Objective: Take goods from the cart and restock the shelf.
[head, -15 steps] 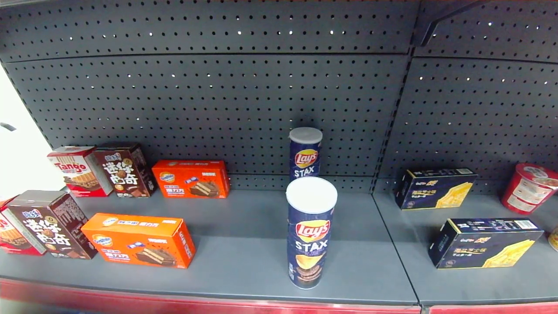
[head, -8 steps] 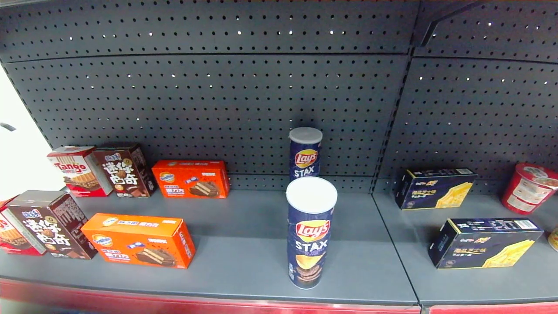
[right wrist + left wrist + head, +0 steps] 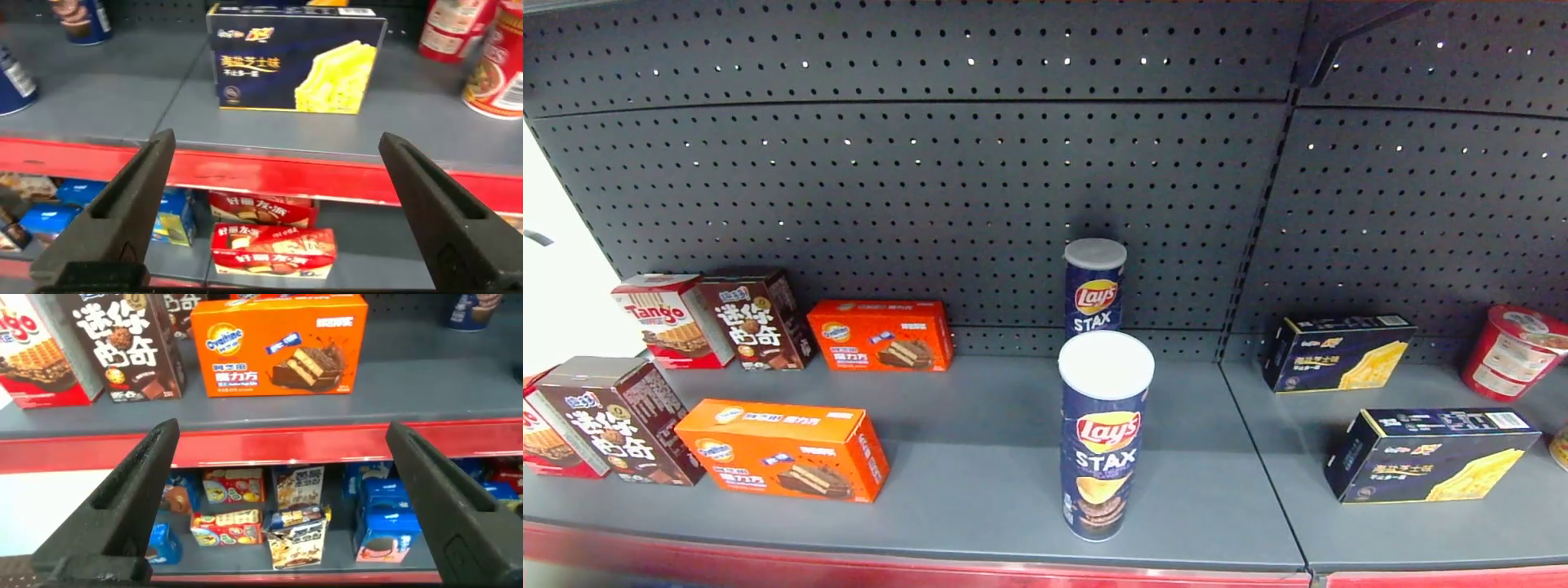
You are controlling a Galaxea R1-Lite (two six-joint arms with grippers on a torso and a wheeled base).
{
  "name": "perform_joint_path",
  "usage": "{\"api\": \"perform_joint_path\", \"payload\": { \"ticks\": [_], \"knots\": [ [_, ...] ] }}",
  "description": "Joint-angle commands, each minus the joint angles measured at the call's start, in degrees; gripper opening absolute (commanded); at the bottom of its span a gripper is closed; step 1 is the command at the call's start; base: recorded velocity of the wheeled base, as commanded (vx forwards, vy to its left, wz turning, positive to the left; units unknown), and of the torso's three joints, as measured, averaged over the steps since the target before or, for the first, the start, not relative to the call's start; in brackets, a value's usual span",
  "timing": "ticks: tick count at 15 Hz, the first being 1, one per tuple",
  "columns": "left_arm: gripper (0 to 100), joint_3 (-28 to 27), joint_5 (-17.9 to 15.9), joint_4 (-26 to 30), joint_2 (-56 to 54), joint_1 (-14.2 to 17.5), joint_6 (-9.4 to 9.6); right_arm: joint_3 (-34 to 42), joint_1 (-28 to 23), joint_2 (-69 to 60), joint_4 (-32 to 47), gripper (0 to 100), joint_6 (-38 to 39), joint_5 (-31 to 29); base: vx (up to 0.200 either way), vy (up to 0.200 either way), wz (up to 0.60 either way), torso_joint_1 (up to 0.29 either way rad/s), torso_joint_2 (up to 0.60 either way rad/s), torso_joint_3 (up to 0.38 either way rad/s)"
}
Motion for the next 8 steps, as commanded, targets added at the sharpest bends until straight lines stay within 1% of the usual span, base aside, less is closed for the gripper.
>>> {"api": "perform_joint_path", "payload": {
  "ticks": [1, 2, 3, 5, 8],
  "knots": [
    [100, 0.0, 0.1, 0.0, 0.0, 0.0, 0.13, 0.0, 0.0, 0.1, -0.1, 100, 0.2, 0.7, 0.0, 0.0, 0.0, 0.0, 0.0, 0.0],
    [100, 0.0, 0.0, 0.0, 0.0, 0.0, 0.4, 0.0, 0.0, 0.1, -0.1, 100, -0.3, 0.8, 0.0, 0.0, 0.0, 0.0, 0.0, 0.0],
    [100, 0.0, 0.0, 0.0, 0.0, 0.0, 0.13, 0.0, 0.0, 0.1, -0.1, 100, -0.3, 2.3, -0.2, 0.0, 0.0, 0.007, 0.0, 0.002],
    [100, 0.0, 0.5, 0.0, 0.0, 0.1, -0.57, 0.0, 0.0, 0.1, -0.1, 100, -0.3, 3.0, 0.0, 0.0, 0.0, 0.0, 0.0, 0.0],
    [100, 0.0, 0.4, 0.0, 0.0, 0.1, -0.31, 0.0, 0.0, 0.1, 0.0, 100, -0.3, 3.7, 0.0, 0.0, 0.0, 0.0, 0.0, 0.0]
  ]
}}
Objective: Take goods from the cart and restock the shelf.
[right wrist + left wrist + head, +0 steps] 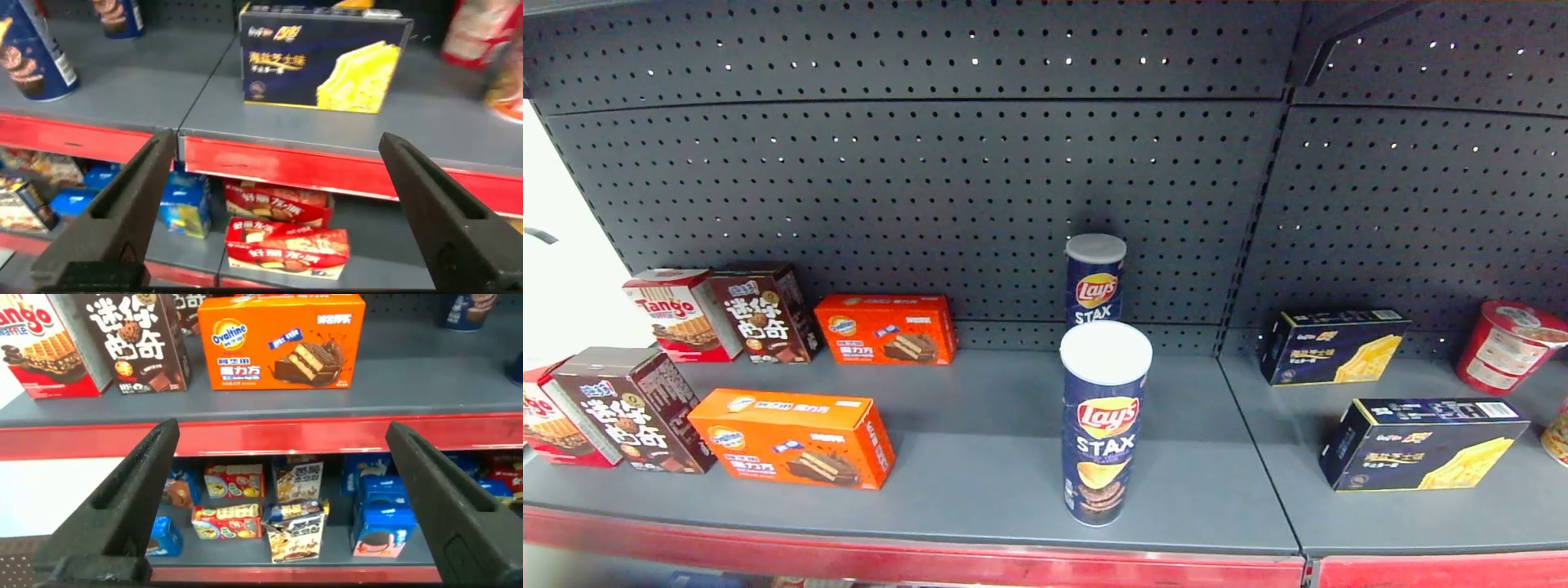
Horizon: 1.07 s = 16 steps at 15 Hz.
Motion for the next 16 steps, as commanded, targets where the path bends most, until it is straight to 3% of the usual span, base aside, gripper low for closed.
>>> {"api": "perform_joint_path", "payload": {
  "ticks": [1, 16],
  "knots": [
    [100, 0.0, 0.0, 0.0, 0.0, -0.1, -0.05, 0.0, 0.0, 0.3, 0.1, 100, 0.1, 0.7, 0.0, 0.0, 0.0, 0.0, 0.0, 0.0],
    [100, 0.0, 0.1, 0.0, 0.0, 0.0, -0.14, -0.1, 0.0, 0.4, 0.3, 100, 0.0, 1.9, 0.0, 0.0, -0.08, 0.0, 0.0, 0.001]
  ]
}}
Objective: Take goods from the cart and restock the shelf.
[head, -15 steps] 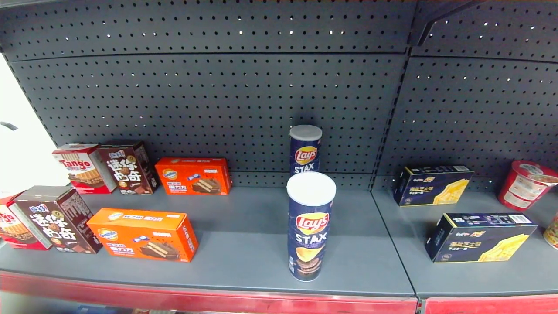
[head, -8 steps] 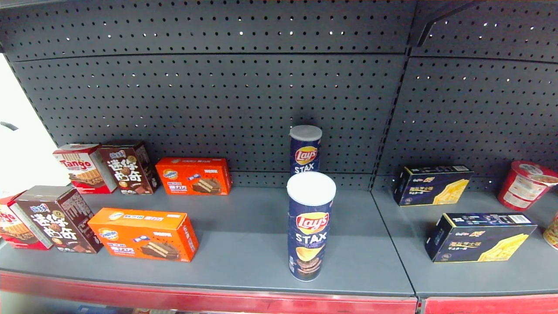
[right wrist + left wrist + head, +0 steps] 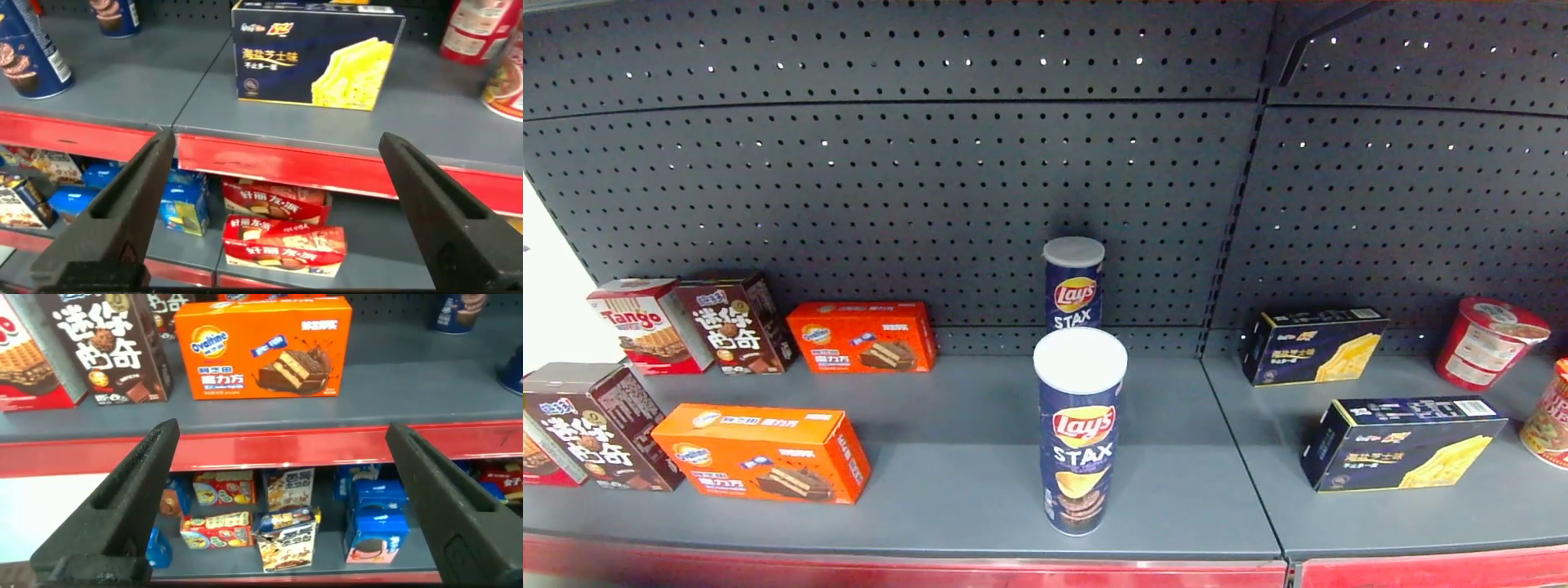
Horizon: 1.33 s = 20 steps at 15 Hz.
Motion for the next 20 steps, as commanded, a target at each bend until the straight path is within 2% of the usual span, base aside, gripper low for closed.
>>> {"api": "perform_joint_path", "payload": {
  "ticks": [1, 3, 8, 11, 20],
  "knots": [
    [100, 0.0, 0.0, 0.0, 0.0, 0.0, -0.02, 0.0, 0.0, 0.2, 0.0, 100, 0.0, 0.1, 0.0, 0.0, 0.6, 0.002, 0.0, -0.002],
    [100, 0.0, 0.0, 0.0, 0.0, 0.1, -0.02, 0.0, 0.0, 0.2, -0.1, 100, -0.1, 0.3, 0.0, 0.0, 0.6, 0.002, 0.0, 0.005],
    [100, 0.0, -0.1, 0.0, 0.0, 0.0, 0.15, 0.0, 0.0, 0.3, 0.0, 100, -0.1, 0.5, 0.0, 0.0, 0.0, 0.0, 0.0, 0.0],
    [100, 0.0, -0.1, 0.0, 0.0, 0.0, 0.15, 0.0, 0.0, 0.2, 0.0, 100, -0.2, 0.5, 0.0, 0.0, -0.6, -0.002, 0.0, 0.002],
    [100, 0.0, 0.0, 0.0, 0.0, 0.0, 0.07, 0.0, 0.0, 0.3, 0.1, 100, -0.2, 0.9, 0.0, 0.0, 0.0, 0.0, 0.0, 0.0]
  ]
}}
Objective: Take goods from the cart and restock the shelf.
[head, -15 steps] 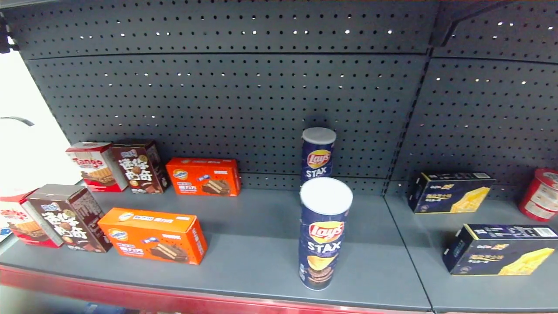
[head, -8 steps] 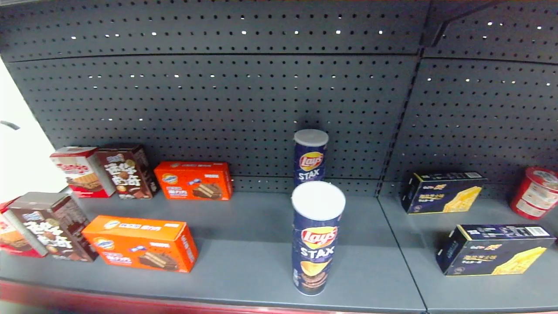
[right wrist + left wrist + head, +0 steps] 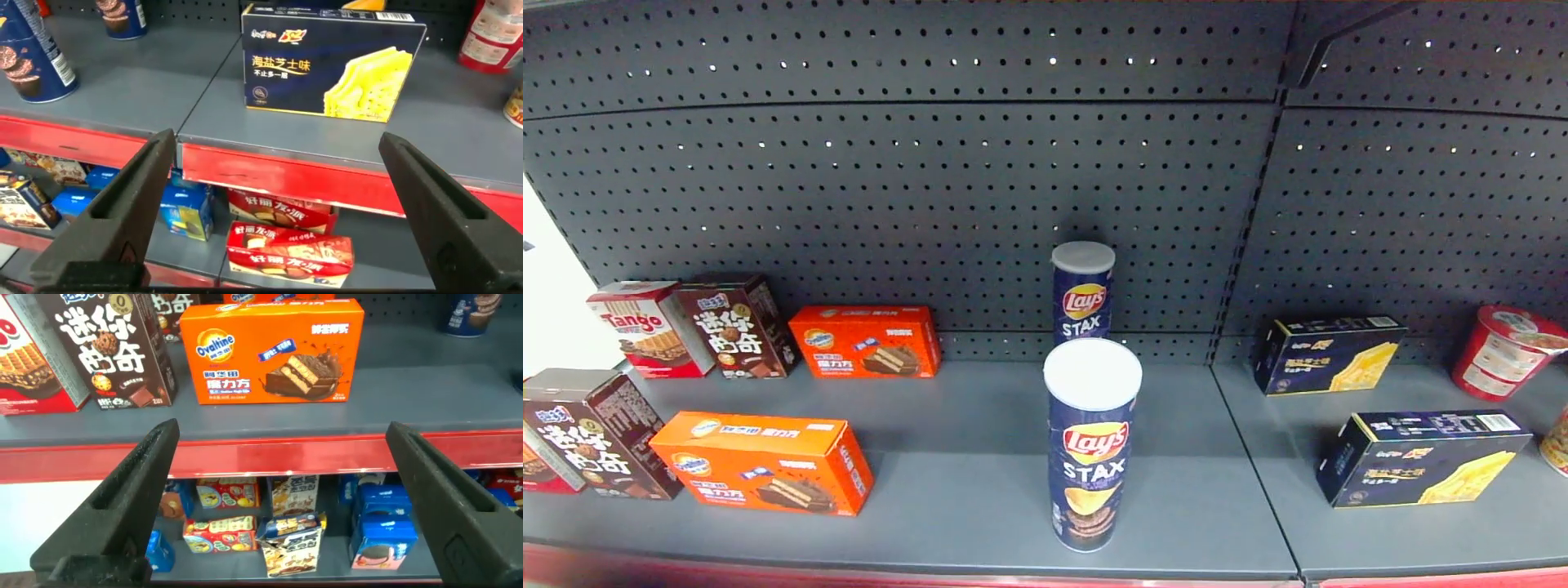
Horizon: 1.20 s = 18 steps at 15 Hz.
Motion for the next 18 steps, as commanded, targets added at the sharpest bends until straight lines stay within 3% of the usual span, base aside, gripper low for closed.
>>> {"api": "perform_joint_path", "payload": {
  "ticks": [1, 18],
  "knots": [
    [100, 0.0, 0.0, 0.0, 0.0, 0.0, 0.02, -0.1, 0.1, 0.2, 0.0, 100, 0.0, 0.0, 0.0, 0.0, 0.0, 0.0, 0.0, 0.0],
    [100, 0.0, 0.0, 0.0, 0.0, 0.0, -0.07, -0.1, 0.1, 0.1, 0.1, 100, 0.2, 0.3, 0.0, 0.0, 0.0, 0.0, 0.0, 0.0]
  ]
}}
